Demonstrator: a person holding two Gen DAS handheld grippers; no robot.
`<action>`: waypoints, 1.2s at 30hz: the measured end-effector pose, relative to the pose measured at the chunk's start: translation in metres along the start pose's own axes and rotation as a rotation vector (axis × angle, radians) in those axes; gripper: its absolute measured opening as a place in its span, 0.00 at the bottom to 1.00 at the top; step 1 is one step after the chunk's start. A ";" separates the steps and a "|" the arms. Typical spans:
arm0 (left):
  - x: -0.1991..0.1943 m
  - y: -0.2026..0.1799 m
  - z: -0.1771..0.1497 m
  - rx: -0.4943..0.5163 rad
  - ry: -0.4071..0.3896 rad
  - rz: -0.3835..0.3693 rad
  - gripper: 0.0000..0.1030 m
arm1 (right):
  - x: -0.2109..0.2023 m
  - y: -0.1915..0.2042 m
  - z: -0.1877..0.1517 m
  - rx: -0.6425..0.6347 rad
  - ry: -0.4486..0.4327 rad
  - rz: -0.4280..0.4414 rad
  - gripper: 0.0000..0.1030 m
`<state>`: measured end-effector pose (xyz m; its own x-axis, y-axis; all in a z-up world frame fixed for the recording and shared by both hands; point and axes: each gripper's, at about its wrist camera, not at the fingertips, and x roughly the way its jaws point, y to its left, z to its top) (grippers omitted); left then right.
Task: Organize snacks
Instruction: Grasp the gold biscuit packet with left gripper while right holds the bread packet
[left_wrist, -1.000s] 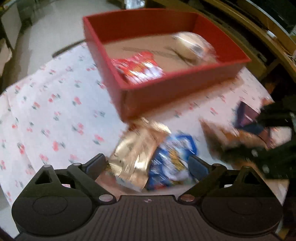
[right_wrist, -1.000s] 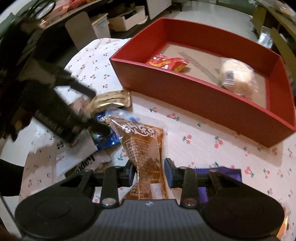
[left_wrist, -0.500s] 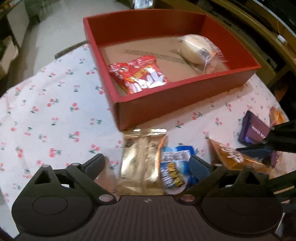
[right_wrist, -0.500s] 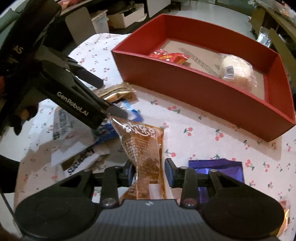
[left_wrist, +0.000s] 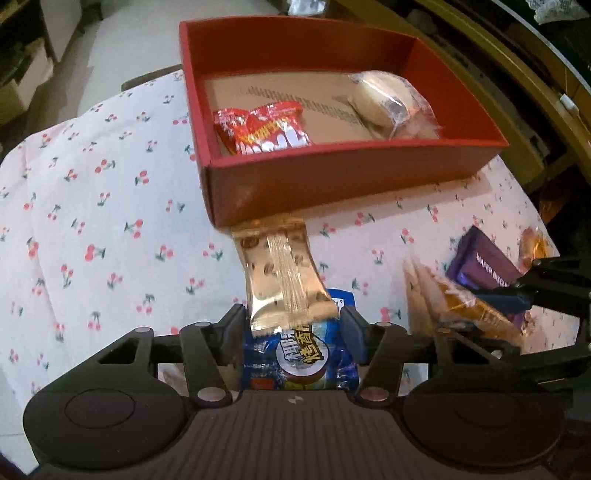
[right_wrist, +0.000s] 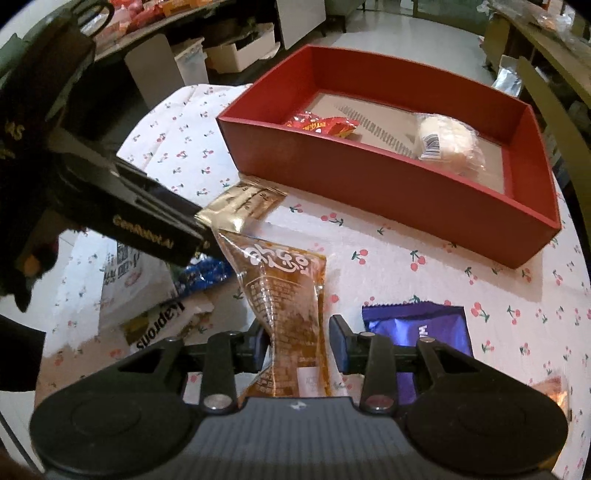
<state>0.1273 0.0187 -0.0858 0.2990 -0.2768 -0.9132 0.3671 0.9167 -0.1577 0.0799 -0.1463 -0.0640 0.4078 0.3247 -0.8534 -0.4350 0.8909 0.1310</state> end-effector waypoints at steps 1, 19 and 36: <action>-0.001 0.001 -0.002 -0.016 -0.002 0.008 0.62 | -0.003 0.000 -0.002 0.005 -0.004 0.002 0.47; 0.020 -0.023 0.018 0.008 -0.021 0.192 0.66 | 0.002 -0.019 -0.001 0.058 0.012 0.007 0.49; 0.020 -0.016 0.018 0.014 -0.018 0.178 0.75 | 0.025 -0.039 0.005 0.123 0.073 0.076 0.88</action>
<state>0.1429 -0.0065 -0.0952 0.3759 -0.1152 -0.9195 0.3187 0.9478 0.0115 0.1110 -0.1714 -0.0884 0.3164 0.3730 -0.8722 -0.3587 0.8982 0.2539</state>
